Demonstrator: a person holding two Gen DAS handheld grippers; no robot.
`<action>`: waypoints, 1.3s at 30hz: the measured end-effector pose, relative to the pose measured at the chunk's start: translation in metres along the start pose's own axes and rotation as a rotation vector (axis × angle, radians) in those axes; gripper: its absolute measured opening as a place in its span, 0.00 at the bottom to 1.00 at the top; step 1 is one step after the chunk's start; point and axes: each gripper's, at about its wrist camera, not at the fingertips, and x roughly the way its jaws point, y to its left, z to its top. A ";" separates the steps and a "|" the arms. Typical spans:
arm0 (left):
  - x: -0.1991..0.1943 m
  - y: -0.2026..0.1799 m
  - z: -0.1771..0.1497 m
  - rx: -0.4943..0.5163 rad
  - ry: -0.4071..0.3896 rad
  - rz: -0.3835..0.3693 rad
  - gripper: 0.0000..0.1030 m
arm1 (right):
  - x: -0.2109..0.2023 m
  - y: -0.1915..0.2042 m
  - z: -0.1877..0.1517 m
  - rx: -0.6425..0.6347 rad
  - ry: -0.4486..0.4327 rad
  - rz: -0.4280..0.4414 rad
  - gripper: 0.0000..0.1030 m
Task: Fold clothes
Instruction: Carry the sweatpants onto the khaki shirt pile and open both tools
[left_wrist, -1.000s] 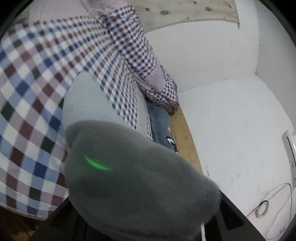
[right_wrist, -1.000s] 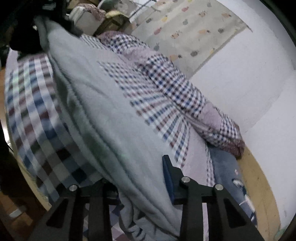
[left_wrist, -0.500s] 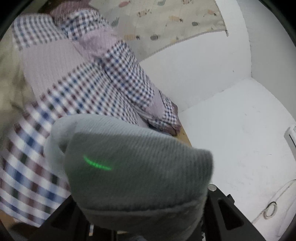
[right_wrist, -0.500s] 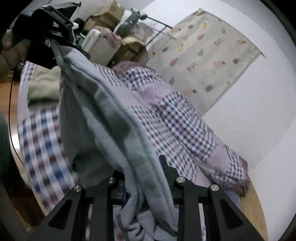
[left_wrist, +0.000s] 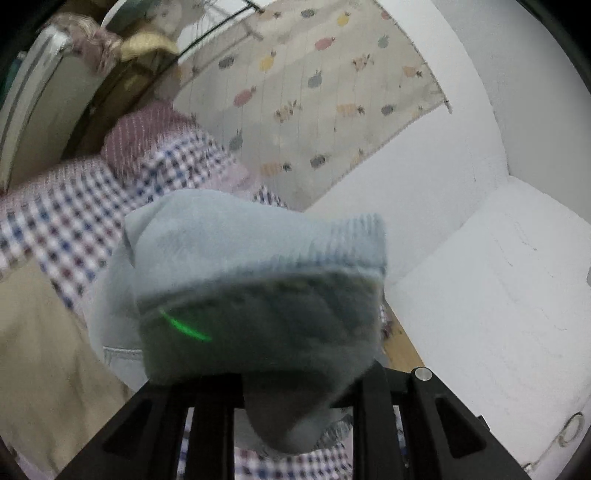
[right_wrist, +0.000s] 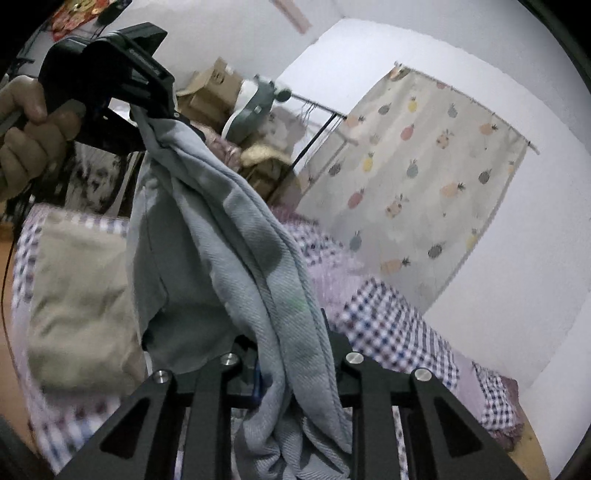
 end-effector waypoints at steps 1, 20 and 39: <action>-0.002 0.006 0.010 0.008 -0.013 0.005 0.20 | 0.010 0.007 0.009 0.000 -0.015 -0.012 0.23; -0.134 0.273 -0.142 -0.140 0.023 0.328 0.37 | 0.012 0.332 -0.084 -0.332 0.004 0.225 0.47; -0.210 0.148 -0.208 0.049 -0.171 0.418 0.86 | -0.096 0.148 -0.164 0.201 0.072 0.344 0.84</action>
